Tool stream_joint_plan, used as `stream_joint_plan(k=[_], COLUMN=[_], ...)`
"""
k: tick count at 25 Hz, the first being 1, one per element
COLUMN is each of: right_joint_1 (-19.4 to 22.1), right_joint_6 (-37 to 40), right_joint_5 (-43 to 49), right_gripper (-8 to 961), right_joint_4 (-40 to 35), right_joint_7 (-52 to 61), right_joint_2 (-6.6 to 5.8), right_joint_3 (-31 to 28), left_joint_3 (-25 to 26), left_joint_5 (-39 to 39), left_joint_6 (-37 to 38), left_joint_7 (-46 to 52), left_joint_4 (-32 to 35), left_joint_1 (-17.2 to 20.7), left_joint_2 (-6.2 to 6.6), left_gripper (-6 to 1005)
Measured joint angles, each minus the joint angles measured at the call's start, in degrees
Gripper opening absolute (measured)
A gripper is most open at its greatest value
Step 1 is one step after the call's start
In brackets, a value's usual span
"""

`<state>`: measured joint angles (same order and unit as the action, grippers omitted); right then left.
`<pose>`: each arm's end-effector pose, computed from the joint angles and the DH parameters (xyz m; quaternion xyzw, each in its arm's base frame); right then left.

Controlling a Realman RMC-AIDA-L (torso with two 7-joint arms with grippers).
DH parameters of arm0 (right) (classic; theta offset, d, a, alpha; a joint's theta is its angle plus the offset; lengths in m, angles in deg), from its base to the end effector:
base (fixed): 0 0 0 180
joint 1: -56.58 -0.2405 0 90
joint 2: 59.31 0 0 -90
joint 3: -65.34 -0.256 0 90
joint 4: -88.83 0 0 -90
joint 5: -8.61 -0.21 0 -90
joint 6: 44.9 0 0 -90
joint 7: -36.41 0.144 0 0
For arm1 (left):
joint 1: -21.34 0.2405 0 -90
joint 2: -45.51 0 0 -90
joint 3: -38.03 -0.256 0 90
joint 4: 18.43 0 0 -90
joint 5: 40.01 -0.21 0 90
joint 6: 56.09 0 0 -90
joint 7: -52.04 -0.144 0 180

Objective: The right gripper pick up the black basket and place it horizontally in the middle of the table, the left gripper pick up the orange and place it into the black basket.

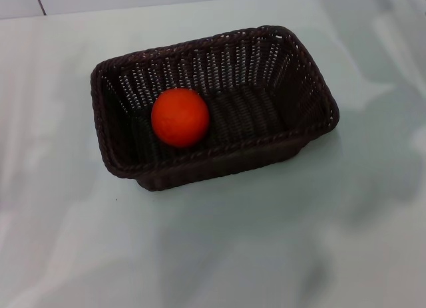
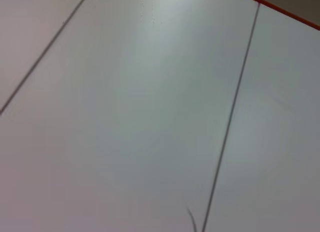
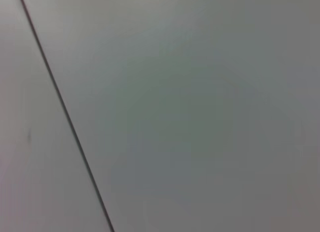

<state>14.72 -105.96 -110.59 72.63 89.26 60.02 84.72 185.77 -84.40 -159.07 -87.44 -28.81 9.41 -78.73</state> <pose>0.2637 0.4367 0.0728 -0.3135 -0.6105 -0.5267 0.5015 -0.3342 0.2267 0.0563 -0.5383 -0.1947 -0.5607 0.5983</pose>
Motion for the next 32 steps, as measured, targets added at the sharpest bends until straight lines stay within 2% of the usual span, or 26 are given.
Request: stream_joint_plan(k=[6, 17, 32], right_joint_1=[-0.51, -1.24, -3.25], right_joint_6=[0.0, 0.01, 0.66], right_joint_5=[-0.99, -1.08, -1.13], right_gripper=[856, 857, 857], right_joint_4=[0.05, 1.09, 1.53], right_joint_7=[-2.97, -15.23, -17.25], right_joint_2=[0.09, 0.11, 0.1], right_joint_3=[-0.05, -0.01, -0.14], left_joint_3=[1.86, 2.54, 6.12], left_joint_5=[0.14, 0.38, 0.46], left_joint_6=[-0.19, 0.13, 1.65], left_joint_7=[-0.01, -0.01, -0.3], left_joint_4=[-0.14, -0.38, -0.58], left_joint_1=[-0.33, -0.27, -0.53], left_joint_2=[0.07, 0.2, 0.23], left_gripper=[781, 777, 777])
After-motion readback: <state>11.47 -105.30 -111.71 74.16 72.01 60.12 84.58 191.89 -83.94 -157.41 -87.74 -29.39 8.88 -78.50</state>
